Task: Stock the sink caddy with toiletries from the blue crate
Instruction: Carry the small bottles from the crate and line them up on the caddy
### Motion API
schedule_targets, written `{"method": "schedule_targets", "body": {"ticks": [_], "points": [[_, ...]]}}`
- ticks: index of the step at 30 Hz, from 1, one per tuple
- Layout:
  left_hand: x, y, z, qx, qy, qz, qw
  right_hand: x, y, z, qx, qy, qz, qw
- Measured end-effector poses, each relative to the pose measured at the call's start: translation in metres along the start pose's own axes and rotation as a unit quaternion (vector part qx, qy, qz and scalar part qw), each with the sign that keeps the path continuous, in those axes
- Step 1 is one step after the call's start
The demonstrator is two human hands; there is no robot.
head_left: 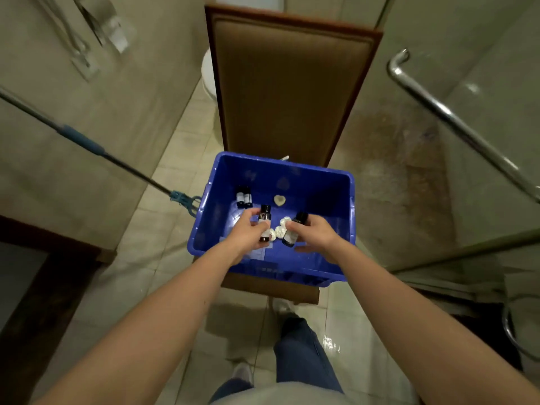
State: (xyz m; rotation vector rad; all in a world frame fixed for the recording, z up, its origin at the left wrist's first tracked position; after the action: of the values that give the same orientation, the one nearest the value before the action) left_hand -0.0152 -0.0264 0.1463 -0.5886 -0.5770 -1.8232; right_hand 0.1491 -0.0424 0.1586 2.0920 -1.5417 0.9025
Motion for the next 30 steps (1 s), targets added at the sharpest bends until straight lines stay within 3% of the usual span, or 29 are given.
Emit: {"method": "schedule_targets", "body": {"ticks": [13,18,30], "points": [[0.122,0.062,0.046,-0.046,0.043,-0.131,0.989,0.167,0.017,0.002,-0.208,-0.073,0.073,0.973],[0.143,0.122,0.058,-0.062,0.051,-0.194,0.978,0.227,-0.003,0.023,-0.348,-0.081,0.108,0.928],[0.179,0.294,0.046,-0.159,0.034,-0.344,0.925,0.355,-0.086,0.11,-0.368,-0.118,0.27,0.882]]}}
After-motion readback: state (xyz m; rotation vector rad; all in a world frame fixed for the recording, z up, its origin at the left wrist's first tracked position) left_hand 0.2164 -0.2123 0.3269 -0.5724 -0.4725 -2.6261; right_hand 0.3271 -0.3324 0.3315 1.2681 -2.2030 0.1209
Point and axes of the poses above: each hand's wrist, its own x-axis away from the middle knuckle, its own y-axis out of the palm, z = x × y, the point moved 7 cm from there along -x, towards the middle knuckle, and after that the axes turned 11 degrees about -z, right-handed, at the moved point
